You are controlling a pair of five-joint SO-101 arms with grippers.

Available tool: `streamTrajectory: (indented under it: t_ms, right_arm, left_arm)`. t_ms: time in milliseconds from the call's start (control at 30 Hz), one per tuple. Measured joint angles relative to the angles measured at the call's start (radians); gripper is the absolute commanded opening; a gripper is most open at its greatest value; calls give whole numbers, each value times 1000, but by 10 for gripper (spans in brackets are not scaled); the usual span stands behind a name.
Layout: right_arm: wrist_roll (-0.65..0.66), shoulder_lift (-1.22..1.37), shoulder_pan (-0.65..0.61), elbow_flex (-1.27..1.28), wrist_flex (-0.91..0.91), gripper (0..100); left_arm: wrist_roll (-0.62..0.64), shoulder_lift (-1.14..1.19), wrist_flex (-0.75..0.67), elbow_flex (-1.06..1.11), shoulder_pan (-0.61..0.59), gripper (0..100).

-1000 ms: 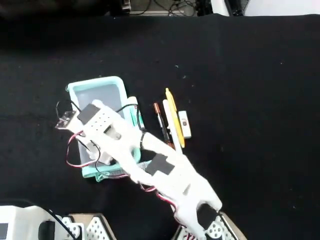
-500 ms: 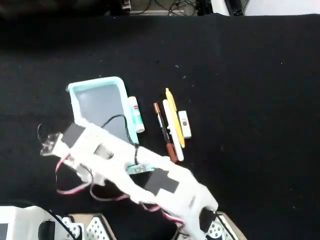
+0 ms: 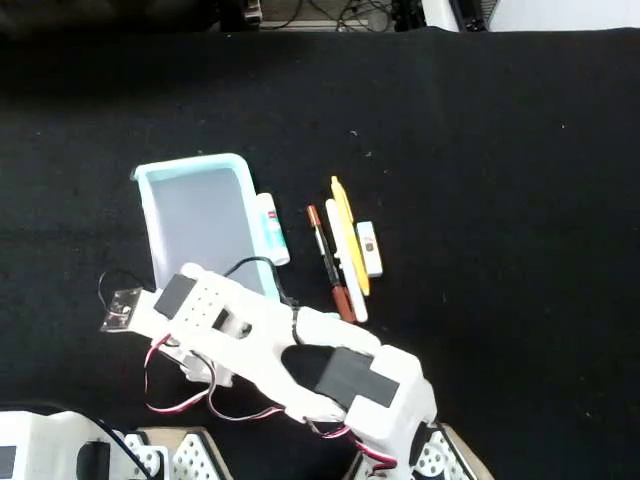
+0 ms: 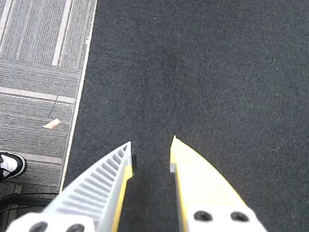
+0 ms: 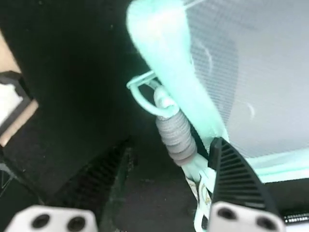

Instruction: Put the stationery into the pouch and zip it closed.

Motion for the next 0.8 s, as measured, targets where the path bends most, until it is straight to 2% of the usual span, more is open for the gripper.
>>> streamTrajectory:
  t_ms: [100,267,367,500,800]
  right_arm:
    - [69,-2,8,5,-32,251]
    - [166,37,89,-25,-21,234]
    - [186,55,123,-91,61,195]
    - [186,72,143,-146,158,194]
    - [186,54,143,-94,167,197]
  left_arm:
    - [0,0,0,0,0,148]
    - [0,0,0,0,0,148]
    - [0,0,0,0,0,148]
    - [28,0,0,0,0,148]
    - [37,0,0,0,9,148]
